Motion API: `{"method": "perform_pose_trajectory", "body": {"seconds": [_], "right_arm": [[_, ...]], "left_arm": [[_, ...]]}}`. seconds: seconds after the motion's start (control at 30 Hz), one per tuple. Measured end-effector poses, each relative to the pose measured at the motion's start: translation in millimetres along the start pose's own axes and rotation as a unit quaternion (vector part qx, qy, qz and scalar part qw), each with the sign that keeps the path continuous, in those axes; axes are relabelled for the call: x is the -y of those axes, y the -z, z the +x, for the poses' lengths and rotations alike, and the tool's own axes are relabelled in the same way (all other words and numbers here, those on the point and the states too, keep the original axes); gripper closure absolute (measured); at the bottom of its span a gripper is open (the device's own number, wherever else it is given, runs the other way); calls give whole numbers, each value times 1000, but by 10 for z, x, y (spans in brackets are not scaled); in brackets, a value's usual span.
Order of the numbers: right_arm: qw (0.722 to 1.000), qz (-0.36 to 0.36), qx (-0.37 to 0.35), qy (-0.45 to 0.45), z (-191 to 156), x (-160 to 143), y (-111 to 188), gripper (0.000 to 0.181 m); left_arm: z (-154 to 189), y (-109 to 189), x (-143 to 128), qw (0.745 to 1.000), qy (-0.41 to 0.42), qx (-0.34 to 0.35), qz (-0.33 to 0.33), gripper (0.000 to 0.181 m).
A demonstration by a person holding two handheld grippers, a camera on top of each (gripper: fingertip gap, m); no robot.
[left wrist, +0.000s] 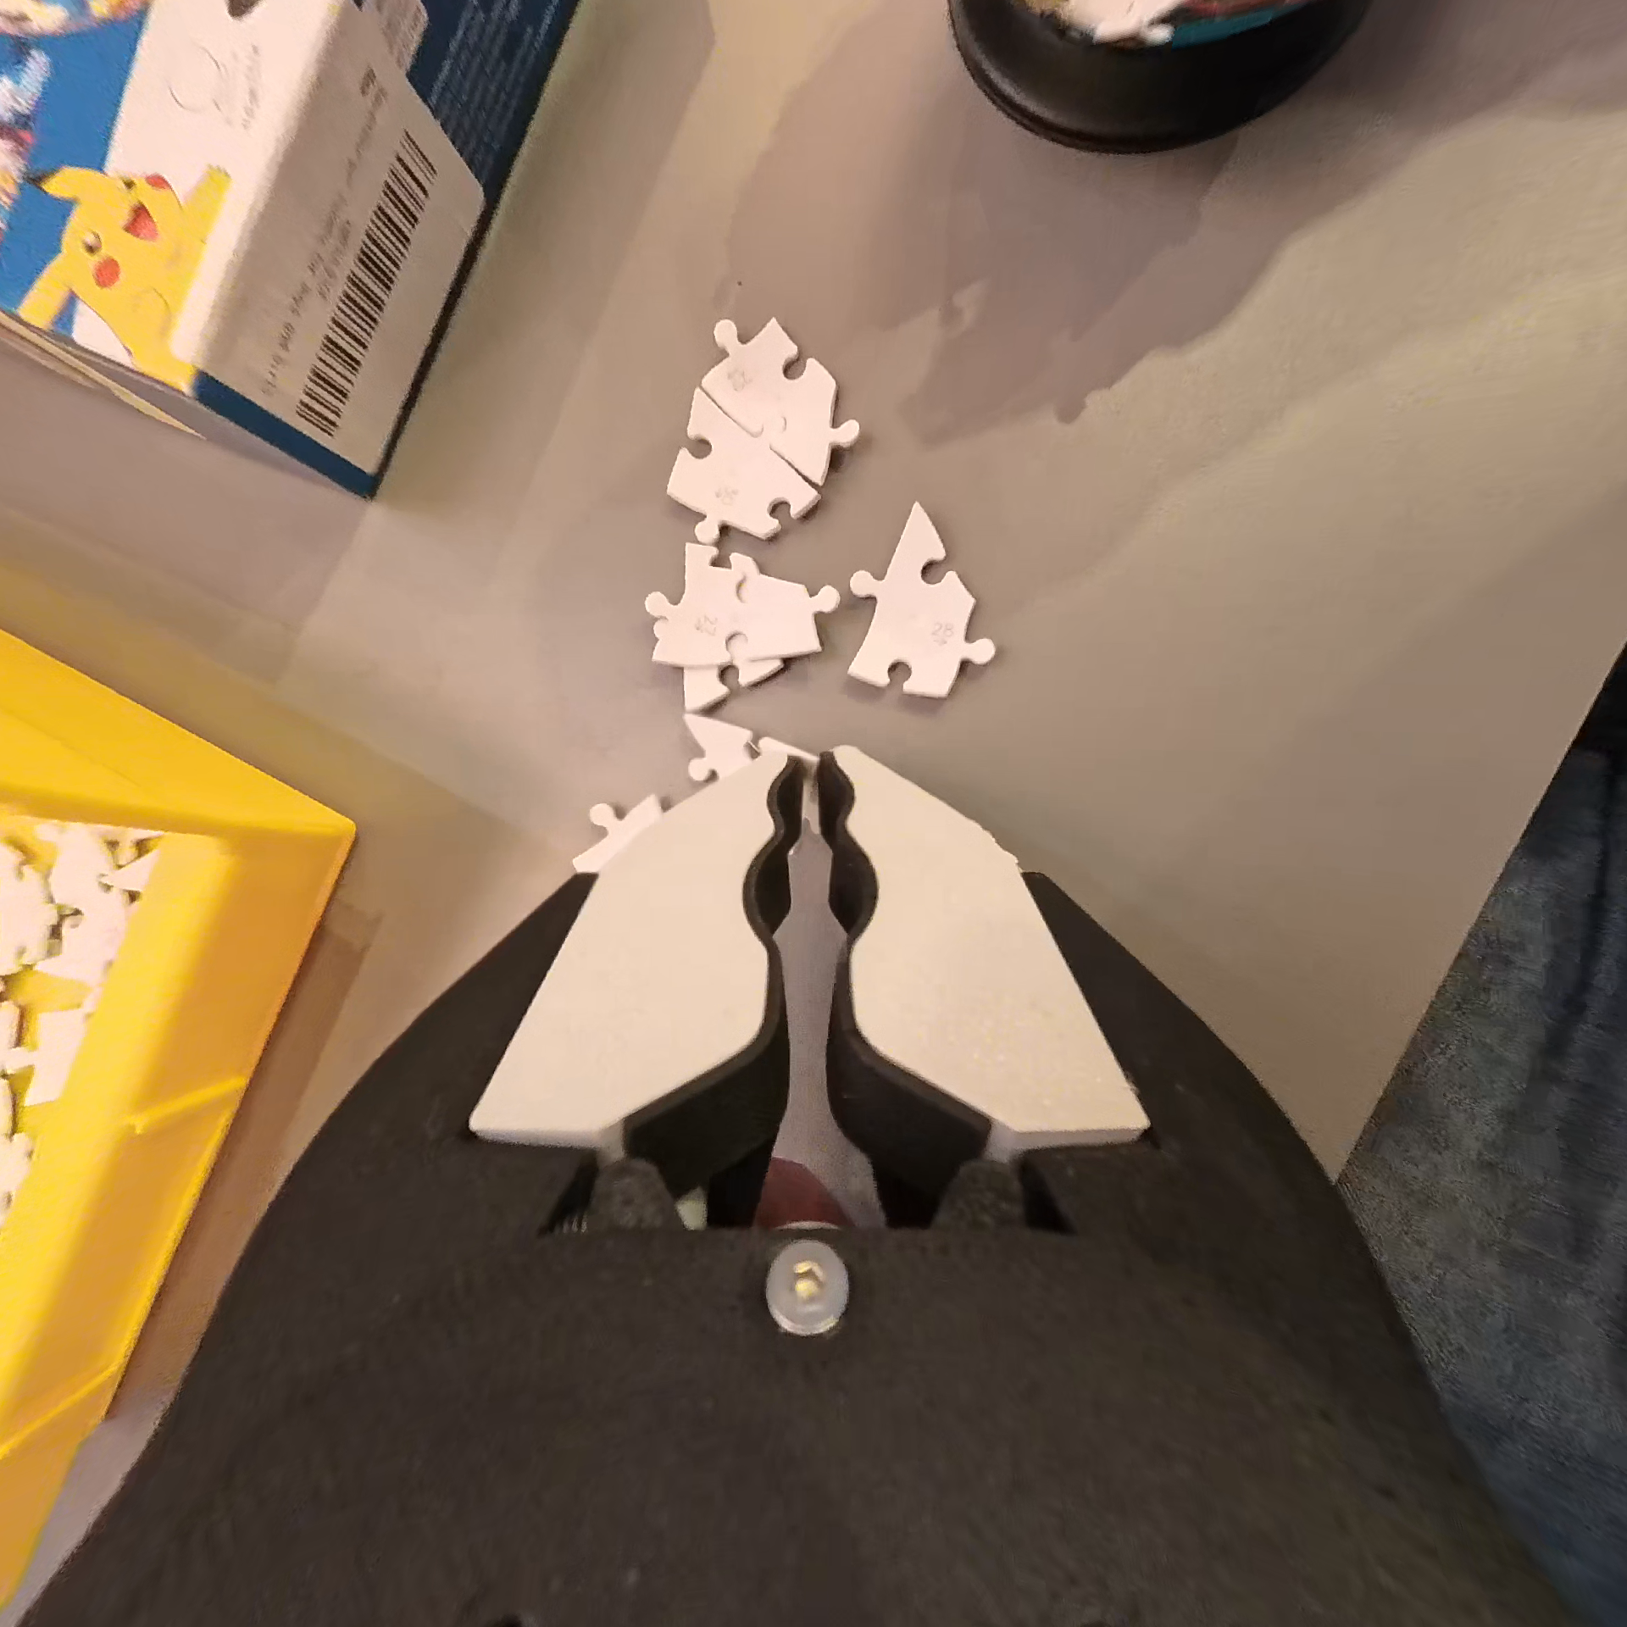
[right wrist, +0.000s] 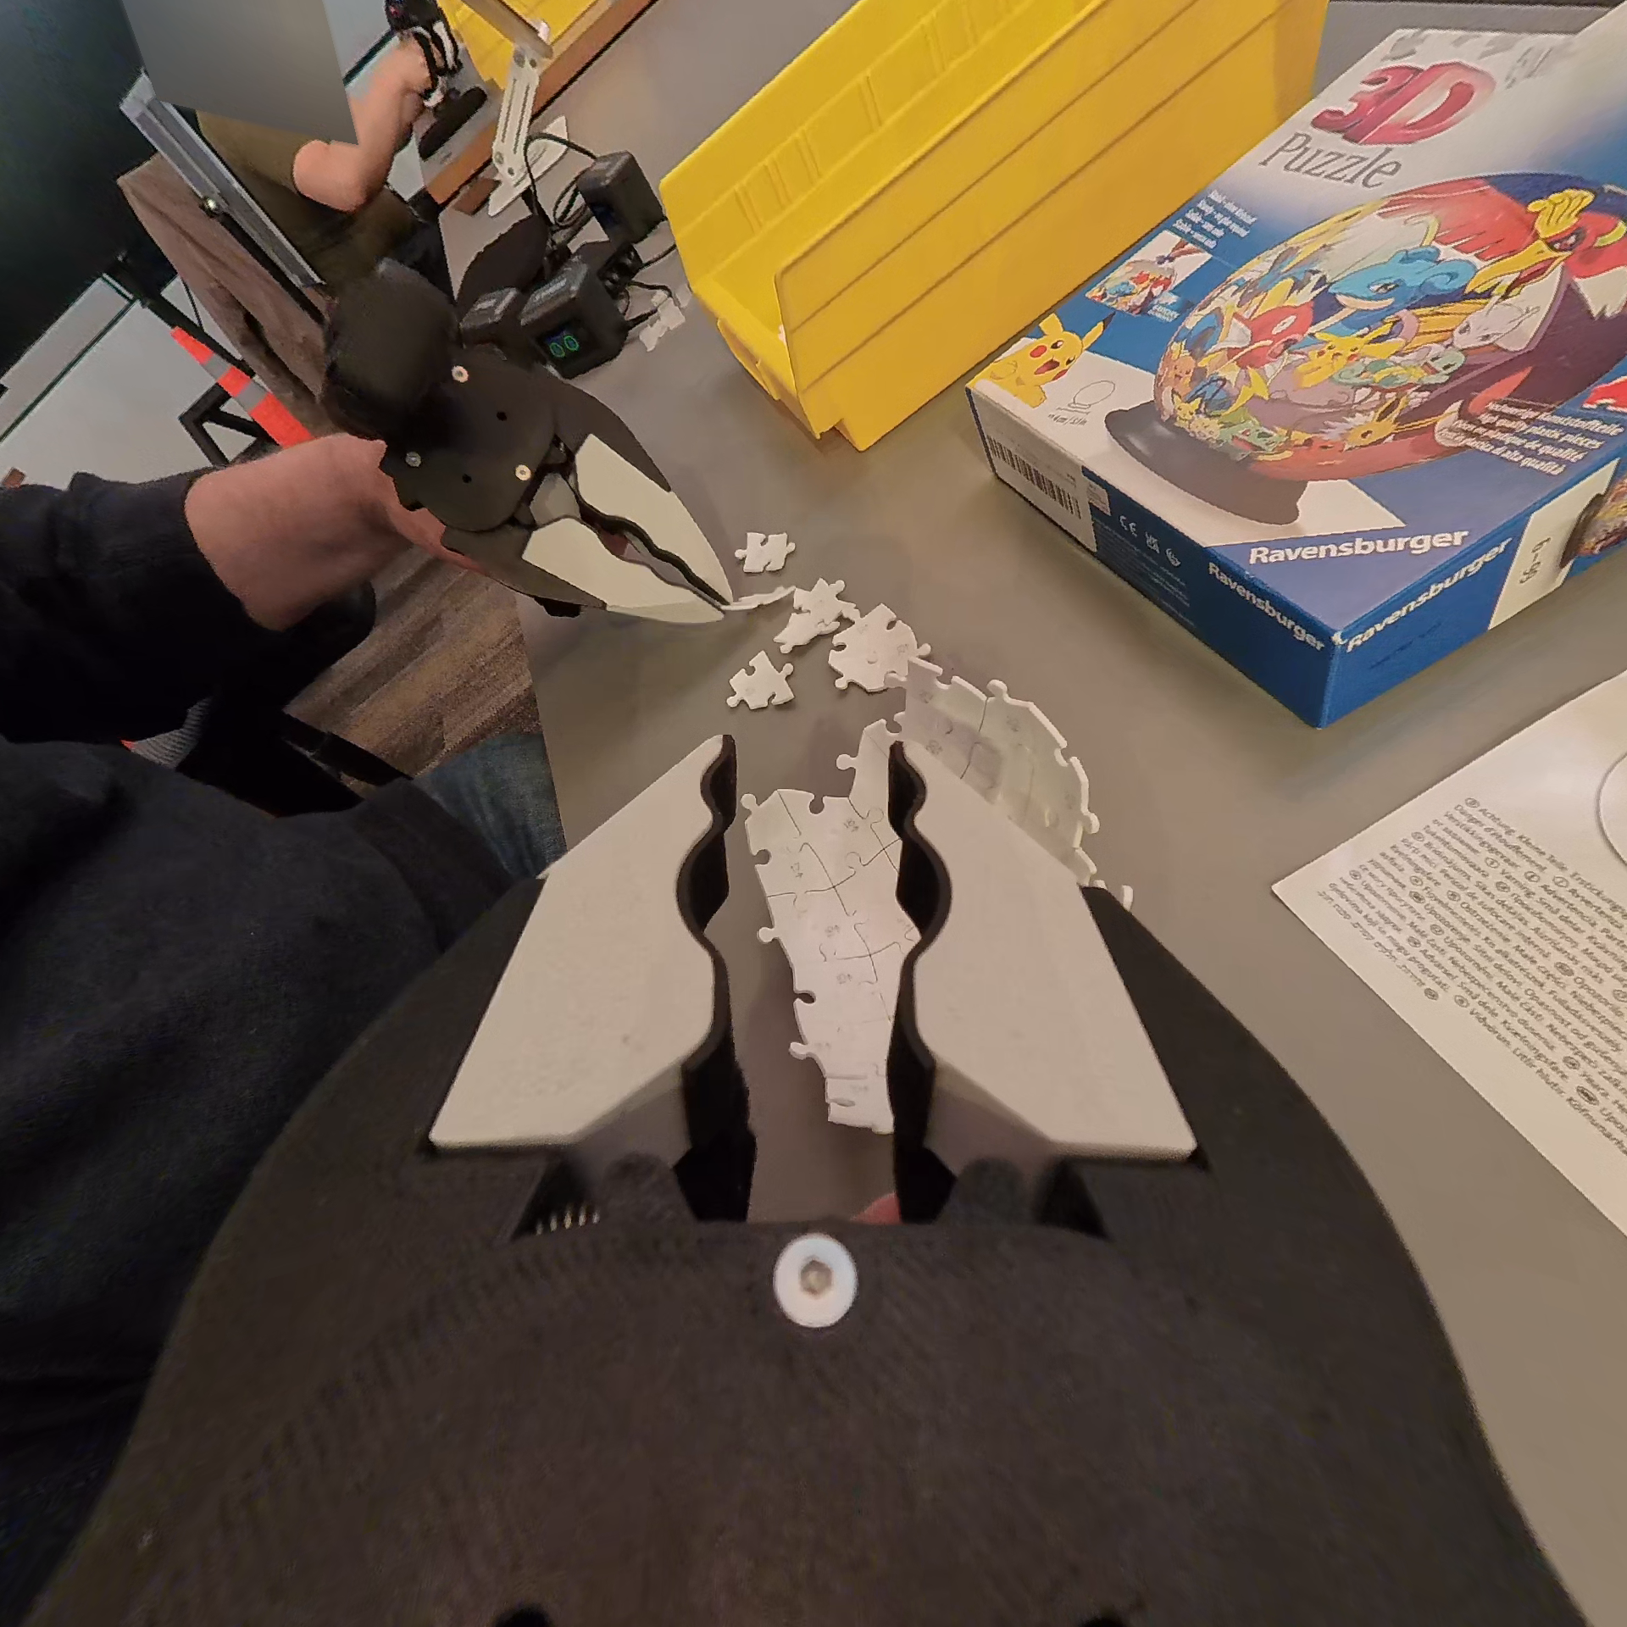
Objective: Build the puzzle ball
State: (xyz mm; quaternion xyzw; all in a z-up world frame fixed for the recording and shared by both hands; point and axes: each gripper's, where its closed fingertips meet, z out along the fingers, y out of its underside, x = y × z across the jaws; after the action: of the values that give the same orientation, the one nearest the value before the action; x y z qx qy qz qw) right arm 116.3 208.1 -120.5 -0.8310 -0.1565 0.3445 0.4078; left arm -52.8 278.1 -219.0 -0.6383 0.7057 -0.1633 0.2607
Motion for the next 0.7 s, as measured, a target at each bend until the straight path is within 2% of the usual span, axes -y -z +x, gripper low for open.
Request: {"method": "perform_pose_trajectory", "body": {"seconds": [0.23, 0.37, 0.53, 0.7], "right_arm": [[1000, -11, 13, -20, -32, -2, 82, 148], [997, 1, 39, -59, -119, 4, 145, 147], [992, 20, 65, -104, -238, 21, 35, 144], [987, 26, 74, -143, -223, 22, -43, 138]], "left_arm": [[-25, 149, 277, 997, -27, 48, 58, 179], [-10, 375, 732, 984, -62, 99, 136, 179], [386, 436, 1480, 948, -191, 134, 217, 179], [608, 268, 1850, 902, -323, 175, 228, 179]]}}
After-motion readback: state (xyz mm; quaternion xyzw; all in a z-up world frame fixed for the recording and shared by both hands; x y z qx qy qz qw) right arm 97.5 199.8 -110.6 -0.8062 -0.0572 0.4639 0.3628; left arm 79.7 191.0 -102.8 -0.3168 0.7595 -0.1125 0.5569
